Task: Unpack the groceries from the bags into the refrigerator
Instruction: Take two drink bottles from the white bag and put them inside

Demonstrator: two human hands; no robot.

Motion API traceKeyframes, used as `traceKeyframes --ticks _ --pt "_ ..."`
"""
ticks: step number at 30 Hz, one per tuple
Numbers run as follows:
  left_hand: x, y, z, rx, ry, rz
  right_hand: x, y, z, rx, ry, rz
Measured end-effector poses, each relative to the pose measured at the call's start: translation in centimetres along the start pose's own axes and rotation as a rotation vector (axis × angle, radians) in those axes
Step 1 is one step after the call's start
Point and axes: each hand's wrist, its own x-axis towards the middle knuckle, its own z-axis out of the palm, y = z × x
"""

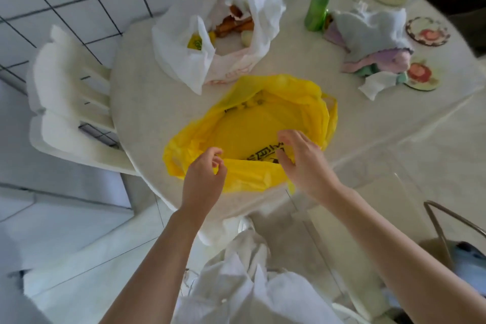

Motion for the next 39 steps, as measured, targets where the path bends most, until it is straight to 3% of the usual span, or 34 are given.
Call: traceKeyframes --ticks 11,19,24,28,34,39 --pt "13.0 1.0 -1.0 0.033 0.094 -0.005 11.8 -0.5 -0.3 -0.048 -0.078 -0.086" --pt "20.9 1.6 -1.7 0.163 0.031 0.038 21.2 0.9 -1.6 -0.142 -0.173 -0.14" --pt "26.2 3.8 -1.3 0.31 0.044 0.174 27.8 1.8 -1.9 -0.182 -0.281 -0.203" --pt "30.9 4.2 0.1 0.582 0.007 0.437 33.5 3.3 -1.5 -0.247 -0.364 -0.28" --pt "36.2 3.0 0.8 0.833 -0.17 0.572 40.9 6.1 0.1 -0.551 -0.418 -0.545" --pt "38.2 -0.2 -0.8 1.02 -0.327 0.39 44.1 8.9 0.8 -0.901 -0.506 -0.587"
